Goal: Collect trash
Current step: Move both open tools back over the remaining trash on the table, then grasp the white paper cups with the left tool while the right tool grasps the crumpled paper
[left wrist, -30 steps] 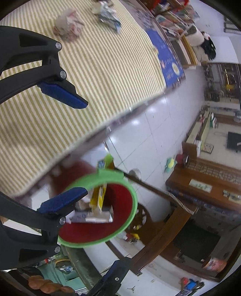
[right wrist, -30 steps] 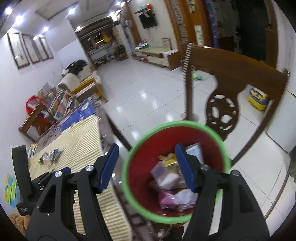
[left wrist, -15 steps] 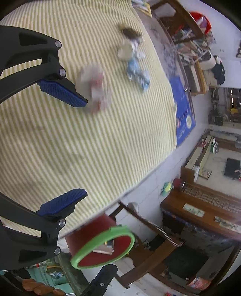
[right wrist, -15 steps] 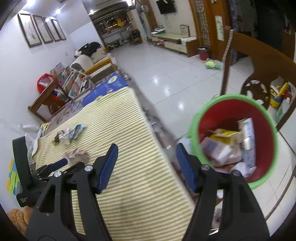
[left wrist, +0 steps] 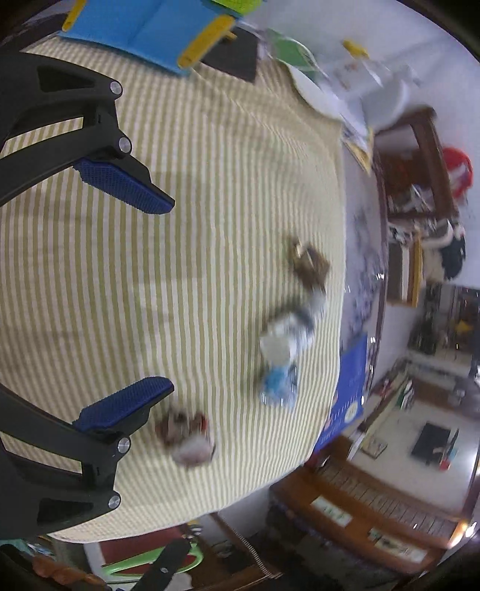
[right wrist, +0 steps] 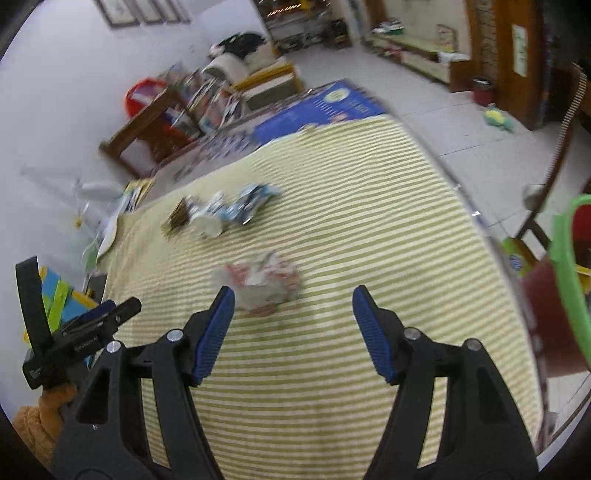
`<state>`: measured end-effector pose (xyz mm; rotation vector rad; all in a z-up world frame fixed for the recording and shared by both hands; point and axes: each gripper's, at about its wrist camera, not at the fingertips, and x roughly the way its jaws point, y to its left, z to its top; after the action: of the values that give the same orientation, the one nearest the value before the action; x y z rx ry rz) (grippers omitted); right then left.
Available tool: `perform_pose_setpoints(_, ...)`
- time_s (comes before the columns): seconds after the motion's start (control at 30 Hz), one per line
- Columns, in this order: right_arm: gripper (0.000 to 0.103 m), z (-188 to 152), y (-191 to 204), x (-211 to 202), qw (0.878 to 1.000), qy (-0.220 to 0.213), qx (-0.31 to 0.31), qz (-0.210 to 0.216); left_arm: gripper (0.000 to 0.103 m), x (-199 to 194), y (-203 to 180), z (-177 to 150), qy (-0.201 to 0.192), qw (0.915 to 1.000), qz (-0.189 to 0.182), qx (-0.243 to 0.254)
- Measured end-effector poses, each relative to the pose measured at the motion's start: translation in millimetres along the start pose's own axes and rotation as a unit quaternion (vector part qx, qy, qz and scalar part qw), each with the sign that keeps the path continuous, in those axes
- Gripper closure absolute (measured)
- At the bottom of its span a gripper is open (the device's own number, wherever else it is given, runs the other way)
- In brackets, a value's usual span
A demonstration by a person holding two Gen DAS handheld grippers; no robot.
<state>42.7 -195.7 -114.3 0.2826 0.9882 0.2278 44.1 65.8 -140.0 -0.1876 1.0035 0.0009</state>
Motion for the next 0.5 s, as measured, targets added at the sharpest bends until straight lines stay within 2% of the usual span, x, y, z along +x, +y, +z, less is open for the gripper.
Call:
perform_pose_setpoints(0.1, 0.033, 4.0, 17.2, 20.9, 1.0, 0.02, -0.021, 0.003, 0.017, 8.6, 15.9, 0.9, 0.007, 0.9999, 0.001, -0.01)
perform_pose_setpoints(0.23, 0.023, 12.1, 30.8, 54.0, 0.997, 0.051, -0.054, -0.001, 0.017, 20.8, 22.9, 12.6, 0.01, 0.9997, -0.013, -0.015)
perform_pose_setpoints(0.33, 0.023, 15.1, 31.8, 85.7, 0.996, 0.076, -0.055, 0.001, 0.017, 30.2, 15.5, 29.7, 0.005, 0.9995, -0.027, -0.014)
perform_pose_setpoints(0.37, 0.04, 15.6, 32.0, 92.0, 0.995, 0.082, -0.055, 0.004, 0.017, 35.2, 11.1, 38.0, 0.002, 0.9994, -0.033, -0.014)
perform_pose_setpoints(0.4, 0.051, 15.7, 32.8, 98.5, 0.994, 0.089, -0.06, -0.001, 0.017, 38.0, 7.3, 44.3, 0.001, 0.9992, -0.038, -0.014)
perform_pose_setpoints(0.5, 0.066, 16.1, 32.7, 93.6, 0.994, 0.088, -0.059, 0.01, 0.017, 57.0, -8.9, 71.7, -0.004, 0.9983, -0.058, -0.007)
